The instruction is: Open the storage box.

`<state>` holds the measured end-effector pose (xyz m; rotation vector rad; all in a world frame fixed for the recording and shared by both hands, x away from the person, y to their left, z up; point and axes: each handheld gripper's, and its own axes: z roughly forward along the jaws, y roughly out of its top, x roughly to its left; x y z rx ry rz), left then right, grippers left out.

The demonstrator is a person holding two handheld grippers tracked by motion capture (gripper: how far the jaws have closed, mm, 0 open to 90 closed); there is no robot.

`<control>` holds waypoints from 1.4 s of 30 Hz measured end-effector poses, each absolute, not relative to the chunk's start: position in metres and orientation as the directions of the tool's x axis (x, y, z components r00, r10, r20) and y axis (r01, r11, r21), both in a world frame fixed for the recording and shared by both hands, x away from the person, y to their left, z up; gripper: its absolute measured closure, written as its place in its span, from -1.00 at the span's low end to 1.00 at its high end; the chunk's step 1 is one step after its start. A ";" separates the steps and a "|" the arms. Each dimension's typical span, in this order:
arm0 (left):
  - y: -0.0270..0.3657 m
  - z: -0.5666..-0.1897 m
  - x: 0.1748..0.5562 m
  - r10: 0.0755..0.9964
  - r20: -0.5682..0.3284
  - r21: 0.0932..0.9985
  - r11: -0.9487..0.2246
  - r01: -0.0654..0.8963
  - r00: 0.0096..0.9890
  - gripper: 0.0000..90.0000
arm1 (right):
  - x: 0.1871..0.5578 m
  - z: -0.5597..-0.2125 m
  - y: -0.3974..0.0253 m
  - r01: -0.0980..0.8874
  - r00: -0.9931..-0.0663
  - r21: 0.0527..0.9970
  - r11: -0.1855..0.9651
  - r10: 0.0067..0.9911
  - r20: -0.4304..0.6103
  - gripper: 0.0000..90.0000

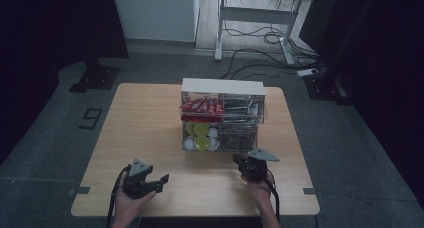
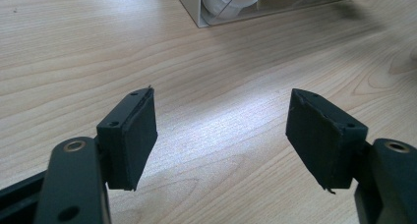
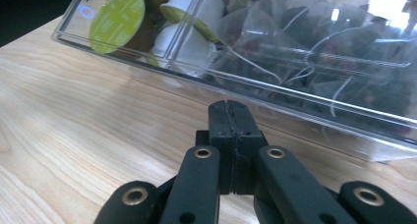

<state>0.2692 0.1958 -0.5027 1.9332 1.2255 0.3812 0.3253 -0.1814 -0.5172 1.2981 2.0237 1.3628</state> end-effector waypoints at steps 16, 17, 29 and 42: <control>0.194 -0.504 0.270 0.860 -0.152 0.752 -0.219 0.622 0.488 -0.39 | 0.328 -0.520 -0.186 0.483 -0.474 0.870 0.100 0.865 0.164 0.99; 0.195 -0.504 0.270 0.860 -0.152 0.752 -0.220 0.622 0.488 -0.39 | 0.327 -0.520 -0.186 0.482 -0.474 0.870 0.102 0.865 0.162 0.99; 0.194 -0.504 0.270 0.858 -0.153 0.745 -0.225 0.627 0.490 -0.40 | 0.325 -0.516 -0.186 0.476 -0.469 0.875 0.090 0.868 0.166 0.99; 0.195 -0.504 0.270 0.861 -0.150 0.743 -0.226 0.630 0.486 -0.40 | 0.320 -0.505 -0.184 0.447 -0.482 0.891 0.079 0.861 0.165 0.99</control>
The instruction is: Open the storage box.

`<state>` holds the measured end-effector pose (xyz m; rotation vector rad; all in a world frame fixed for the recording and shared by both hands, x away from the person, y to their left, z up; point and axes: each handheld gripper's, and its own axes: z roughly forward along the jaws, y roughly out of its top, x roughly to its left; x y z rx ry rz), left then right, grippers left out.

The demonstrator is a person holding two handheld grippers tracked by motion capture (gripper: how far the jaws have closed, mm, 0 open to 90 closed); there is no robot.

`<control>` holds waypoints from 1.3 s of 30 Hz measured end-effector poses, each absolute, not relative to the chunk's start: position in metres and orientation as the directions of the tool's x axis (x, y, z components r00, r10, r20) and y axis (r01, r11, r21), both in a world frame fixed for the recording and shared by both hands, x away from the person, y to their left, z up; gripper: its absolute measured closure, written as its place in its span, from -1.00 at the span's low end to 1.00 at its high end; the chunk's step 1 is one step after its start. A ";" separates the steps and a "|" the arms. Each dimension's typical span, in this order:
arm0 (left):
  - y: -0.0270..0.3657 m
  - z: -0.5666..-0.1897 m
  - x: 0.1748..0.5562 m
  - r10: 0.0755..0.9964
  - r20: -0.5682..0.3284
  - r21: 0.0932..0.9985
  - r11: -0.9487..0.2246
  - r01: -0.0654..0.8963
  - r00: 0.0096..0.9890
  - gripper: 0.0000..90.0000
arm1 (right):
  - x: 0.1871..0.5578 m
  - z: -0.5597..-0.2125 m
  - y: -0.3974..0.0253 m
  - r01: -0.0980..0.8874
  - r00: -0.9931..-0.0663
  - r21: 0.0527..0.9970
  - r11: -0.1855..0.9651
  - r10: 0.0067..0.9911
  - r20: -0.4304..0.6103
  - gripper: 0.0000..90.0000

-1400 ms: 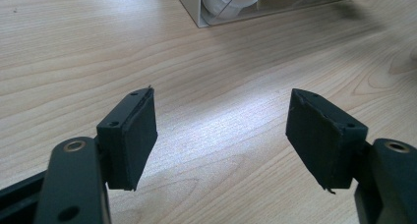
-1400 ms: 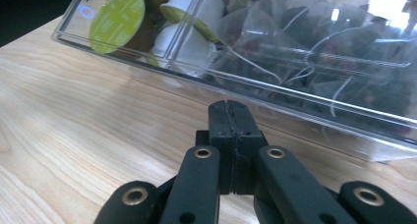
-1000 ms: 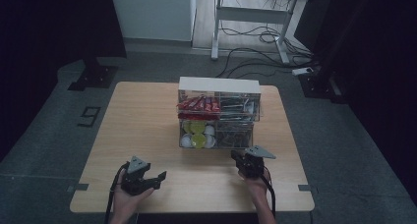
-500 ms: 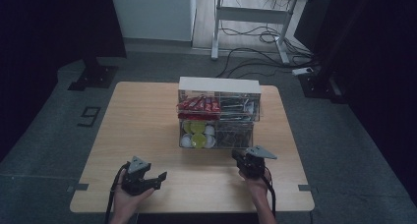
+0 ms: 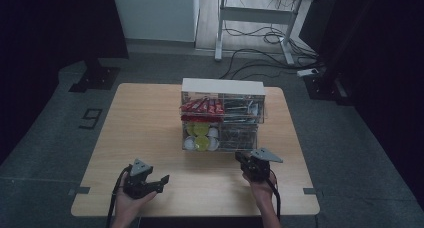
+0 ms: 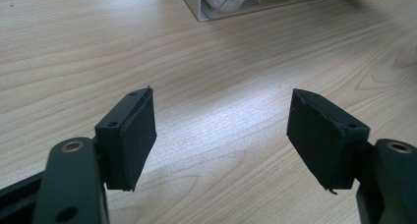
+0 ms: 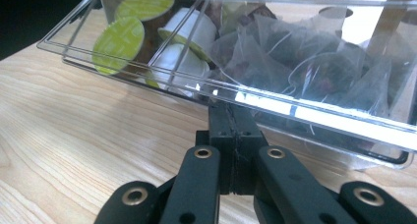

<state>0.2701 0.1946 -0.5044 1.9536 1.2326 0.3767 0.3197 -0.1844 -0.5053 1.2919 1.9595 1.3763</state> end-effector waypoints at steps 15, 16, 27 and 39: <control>0.192 -0.506 0.271 0.861 -0.143 0.732 -0.240 0.637 0.489 -0.40 | 0.319 -0.492 -0.191 0.409 -0.477 0.912 0.032 0.859 0.184 0.99; 0.192 -0.506 0.271 0.860 -0.142 0.732 -0.242 0.637 0.491 -0.40 | 0.319 -0.491 -0.192 0.406 -0.477 0.913 0.028 0.859 0.185 0.99; 0.194 -0.506 0.271 0.861 -0.142 0.730 -0.242 0.639 0.488 -0.40 | 0.324 -0.481 -0.193 0.384 -0.483 0.923 0.027 0.858 0.175 0.99; 0.199 -0.503 0.271 0.865 -0.141 0.736 -0.233 0.636 0.481 -0.40 | 0.334 -0.469 -0.190 0.358 -0.494 0.934 0.024 0.854 0.167 0.99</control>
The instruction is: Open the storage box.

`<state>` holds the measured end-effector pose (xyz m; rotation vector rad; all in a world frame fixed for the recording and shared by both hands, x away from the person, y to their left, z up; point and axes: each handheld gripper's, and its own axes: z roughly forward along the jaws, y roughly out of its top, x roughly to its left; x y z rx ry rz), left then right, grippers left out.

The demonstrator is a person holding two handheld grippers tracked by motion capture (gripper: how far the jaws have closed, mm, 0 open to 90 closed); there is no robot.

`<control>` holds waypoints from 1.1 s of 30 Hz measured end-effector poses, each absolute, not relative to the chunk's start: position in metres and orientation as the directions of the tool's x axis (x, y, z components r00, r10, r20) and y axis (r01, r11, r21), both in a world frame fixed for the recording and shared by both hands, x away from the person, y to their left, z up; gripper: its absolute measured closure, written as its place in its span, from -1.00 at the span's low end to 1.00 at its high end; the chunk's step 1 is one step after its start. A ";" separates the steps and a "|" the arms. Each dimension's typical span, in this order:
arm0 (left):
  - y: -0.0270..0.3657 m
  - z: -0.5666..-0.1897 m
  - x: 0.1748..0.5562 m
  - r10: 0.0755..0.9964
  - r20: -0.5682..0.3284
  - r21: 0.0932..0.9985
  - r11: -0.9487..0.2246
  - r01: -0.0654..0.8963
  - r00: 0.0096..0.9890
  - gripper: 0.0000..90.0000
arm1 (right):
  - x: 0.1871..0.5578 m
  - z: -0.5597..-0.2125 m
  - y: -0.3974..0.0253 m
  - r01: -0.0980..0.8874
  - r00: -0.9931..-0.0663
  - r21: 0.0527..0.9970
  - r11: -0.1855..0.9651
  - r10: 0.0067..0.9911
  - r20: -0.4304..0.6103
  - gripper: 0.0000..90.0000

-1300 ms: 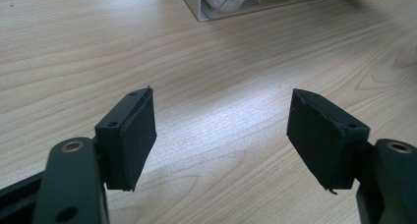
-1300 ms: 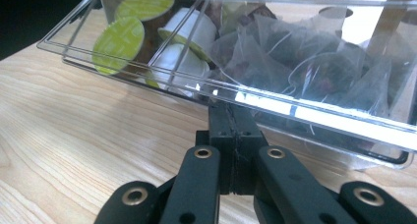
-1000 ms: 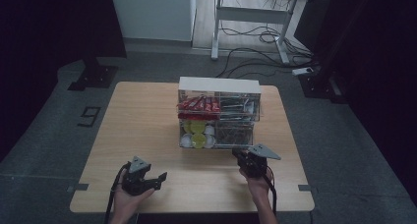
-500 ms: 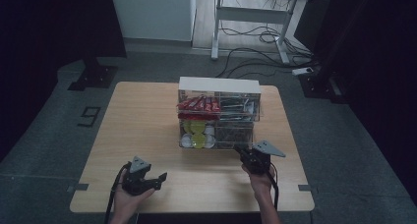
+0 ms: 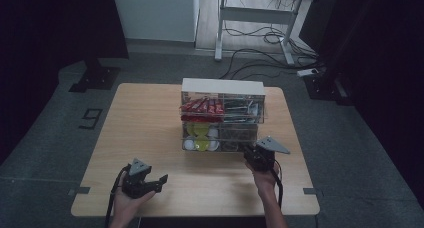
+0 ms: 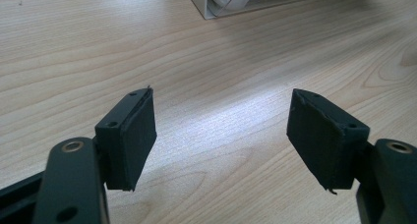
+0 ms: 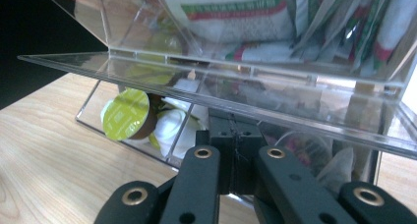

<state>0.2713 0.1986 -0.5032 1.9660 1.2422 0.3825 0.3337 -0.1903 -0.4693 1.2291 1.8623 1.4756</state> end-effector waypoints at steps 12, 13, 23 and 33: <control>0.202 -0.502 0.272 0.871 -0.143 0.737 -0.222 0.639 0.469 -0.40 | 0.342 -0.463 -0.195 0.350 -0.488 0.937 -0.006 0.852 0.188 0.99; 0.202 -0.502 0.272 0.872 -0.143 0.737 -0.222 0.639 0.467 -0.40 | 0.343 -0.462 -0.195 0.346 -0.487 0.938 -0.009 0.853 0.188 0.99; 0.202 -0.503 0.272 0.876 -0.138 0.732 -0.225 0.643 0.463 -0.40 | 0.353 -0.455 -0.195 0.310 -0.479 0.949 -0.061 0.852 0.211 0.99; 0.201 -0.503 0.272 0.877 -0.134 0.732 -0.228 0.643 0.462 -0.40 | 0.355 -0.459 -0.194 0.309 -0.470 0.948 -0.075 0.854 0.221 0.99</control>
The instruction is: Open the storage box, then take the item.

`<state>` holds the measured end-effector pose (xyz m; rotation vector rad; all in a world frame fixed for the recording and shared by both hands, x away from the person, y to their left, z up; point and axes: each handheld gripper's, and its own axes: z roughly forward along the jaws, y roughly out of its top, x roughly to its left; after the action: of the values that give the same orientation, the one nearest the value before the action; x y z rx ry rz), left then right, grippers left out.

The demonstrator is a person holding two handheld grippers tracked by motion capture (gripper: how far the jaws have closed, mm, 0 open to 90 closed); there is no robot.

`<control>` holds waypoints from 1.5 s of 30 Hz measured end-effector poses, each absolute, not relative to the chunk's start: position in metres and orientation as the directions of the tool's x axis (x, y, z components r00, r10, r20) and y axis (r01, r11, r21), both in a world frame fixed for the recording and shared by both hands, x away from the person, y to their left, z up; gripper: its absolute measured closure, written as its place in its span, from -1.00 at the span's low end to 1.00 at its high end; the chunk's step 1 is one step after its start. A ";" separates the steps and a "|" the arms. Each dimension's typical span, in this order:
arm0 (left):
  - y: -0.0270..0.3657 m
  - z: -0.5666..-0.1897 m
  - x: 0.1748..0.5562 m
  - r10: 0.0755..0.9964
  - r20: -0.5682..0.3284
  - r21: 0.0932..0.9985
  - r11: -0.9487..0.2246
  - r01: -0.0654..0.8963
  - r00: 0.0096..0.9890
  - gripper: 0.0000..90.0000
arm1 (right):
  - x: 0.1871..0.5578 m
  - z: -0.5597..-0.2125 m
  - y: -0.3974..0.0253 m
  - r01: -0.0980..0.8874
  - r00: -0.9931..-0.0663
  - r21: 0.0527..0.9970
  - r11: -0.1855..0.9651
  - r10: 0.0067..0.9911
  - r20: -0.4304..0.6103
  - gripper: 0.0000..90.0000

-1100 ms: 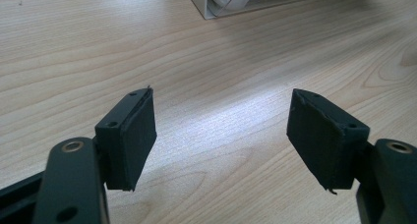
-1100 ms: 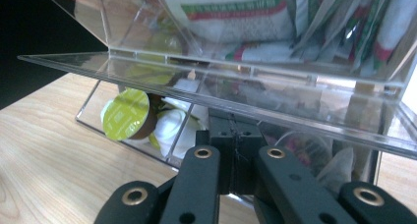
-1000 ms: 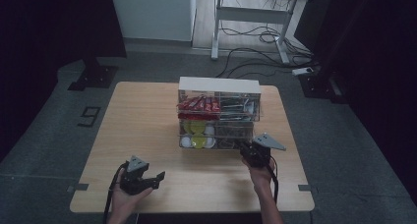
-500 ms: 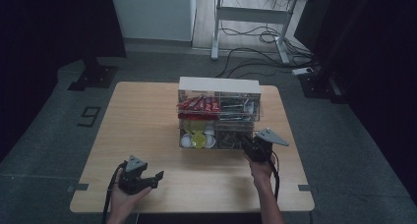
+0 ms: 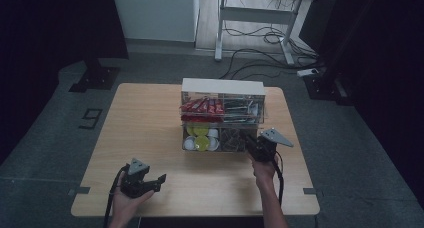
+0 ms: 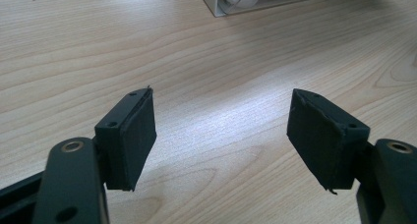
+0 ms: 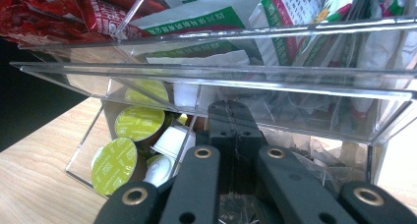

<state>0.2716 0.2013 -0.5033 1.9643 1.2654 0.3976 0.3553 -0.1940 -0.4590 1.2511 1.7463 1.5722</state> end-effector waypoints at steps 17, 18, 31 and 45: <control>0.169 -0.510 0.270 0.861 -0.101 0.726 -0.279 0.628 0.499 -0.40 | 0.353 -0.460 -0.200 0.298 -0.469 0.950 -0.089 0.854 0.227 0.98; 0.166 -0.510 0.270 0.859 -0.102 0.728 -0.279 0.626 0.501 -0.40 | 0.353 -0.460 -0.201 0.297 -0.469 0.950 -0.092 0.853 0.229 0.98; 0.138 -0.499 0.285 0.862 -0.101 0.757 -0.258 0.601 0.497 -0.38 | 0.351 -0.456 -0.207 0.292 -0.467 0.950 -0.113 0.850 0.245 0.98; 0.124 -0.486 0.300 0.863 -0.089 0.778 -0.251 0.576 0.497 -0.38 | 0.350 -0.455 -0.210 0.290 -0.468 0.949 -0.123 0.847 0.253 0.98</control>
<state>0.3002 0.1236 -0.4863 1.9517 1.1850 0.4608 0.3498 -0.2097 -0.4546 1.2592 1.6989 1.6255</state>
